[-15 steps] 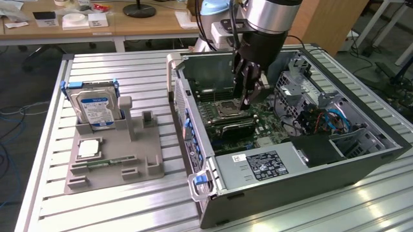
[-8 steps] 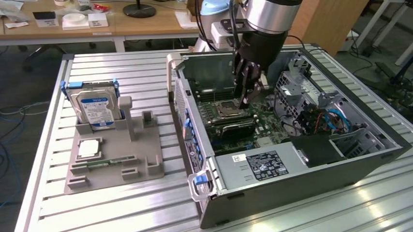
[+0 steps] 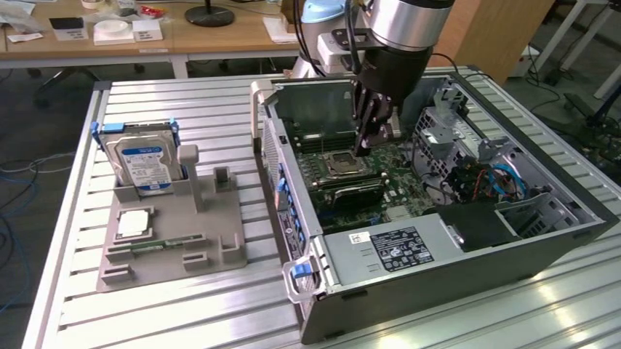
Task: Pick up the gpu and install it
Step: 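Press down on the gpu until it lock into place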
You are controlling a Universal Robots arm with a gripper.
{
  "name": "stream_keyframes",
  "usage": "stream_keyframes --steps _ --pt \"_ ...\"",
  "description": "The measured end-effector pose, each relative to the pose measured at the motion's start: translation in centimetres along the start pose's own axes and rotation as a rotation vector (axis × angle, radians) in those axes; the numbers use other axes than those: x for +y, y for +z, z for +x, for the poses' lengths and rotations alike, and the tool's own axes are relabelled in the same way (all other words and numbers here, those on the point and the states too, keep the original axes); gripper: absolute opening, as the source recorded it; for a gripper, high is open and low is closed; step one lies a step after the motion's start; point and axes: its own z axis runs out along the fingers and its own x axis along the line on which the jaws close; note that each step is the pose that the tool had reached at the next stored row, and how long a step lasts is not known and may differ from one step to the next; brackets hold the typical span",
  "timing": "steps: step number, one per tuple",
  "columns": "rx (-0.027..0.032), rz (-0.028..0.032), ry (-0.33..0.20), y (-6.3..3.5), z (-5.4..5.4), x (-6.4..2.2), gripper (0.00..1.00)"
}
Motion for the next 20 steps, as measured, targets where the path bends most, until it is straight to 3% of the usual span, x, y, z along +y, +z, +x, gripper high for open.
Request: stream_keyframes --steps 2,13,20 --pt "0.0 0.0 0.0 0.0 0.0 0.0 0.11" --pt "-0.0001 0.0 0.0 0.07 0.0 -0.36 0.11" --pt "-0.0002 0.0001 0.0 1.19 0.0 -0.43 0.11"
